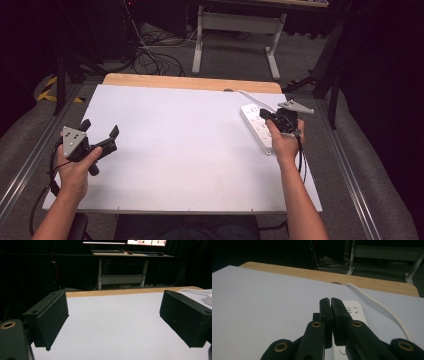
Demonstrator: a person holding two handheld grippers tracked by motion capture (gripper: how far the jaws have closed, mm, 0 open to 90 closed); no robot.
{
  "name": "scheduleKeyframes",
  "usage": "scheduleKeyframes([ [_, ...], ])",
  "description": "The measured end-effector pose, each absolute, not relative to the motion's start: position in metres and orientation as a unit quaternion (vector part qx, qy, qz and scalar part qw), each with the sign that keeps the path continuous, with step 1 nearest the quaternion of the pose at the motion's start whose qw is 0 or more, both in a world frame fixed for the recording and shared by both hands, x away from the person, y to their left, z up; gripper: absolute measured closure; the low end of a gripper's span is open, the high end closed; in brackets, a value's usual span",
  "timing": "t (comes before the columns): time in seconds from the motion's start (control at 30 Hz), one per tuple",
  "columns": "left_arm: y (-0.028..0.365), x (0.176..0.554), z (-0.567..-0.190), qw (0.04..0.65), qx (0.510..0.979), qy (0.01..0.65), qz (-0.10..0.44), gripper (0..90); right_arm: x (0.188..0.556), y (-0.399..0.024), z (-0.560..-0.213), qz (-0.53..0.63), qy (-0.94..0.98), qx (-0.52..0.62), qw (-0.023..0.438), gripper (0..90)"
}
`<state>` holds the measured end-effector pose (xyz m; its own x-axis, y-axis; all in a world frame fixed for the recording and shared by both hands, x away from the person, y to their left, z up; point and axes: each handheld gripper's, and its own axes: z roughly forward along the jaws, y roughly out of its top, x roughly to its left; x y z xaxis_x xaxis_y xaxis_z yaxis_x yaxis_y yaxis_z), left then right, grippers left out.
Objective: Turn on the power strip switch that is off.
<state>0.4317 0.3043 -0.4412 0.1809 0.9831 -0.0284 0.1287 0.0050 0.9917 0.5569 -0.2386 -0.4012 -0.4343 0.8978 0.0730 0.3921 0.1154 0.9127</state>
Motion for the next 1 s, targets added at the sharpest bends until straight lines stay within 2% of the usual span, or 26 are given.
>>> scheduleKeyframes([
  [0.27, 0.303, 0.432, -0.441, 0.516, 0.571, 0.487, 0.414, 9.0, 0.525, -0.247, -0.407, 0.494, 0.69, 0.452, 0.275, 89.0],
  [1.0, 0.304, 0.432, -0.441, 0.517, 0.569, 0.487, 0.413, 9.0, 0.477, -0.258, -0.408, 0.517, 0.669, 0.437, 0.307, 88.1],
])
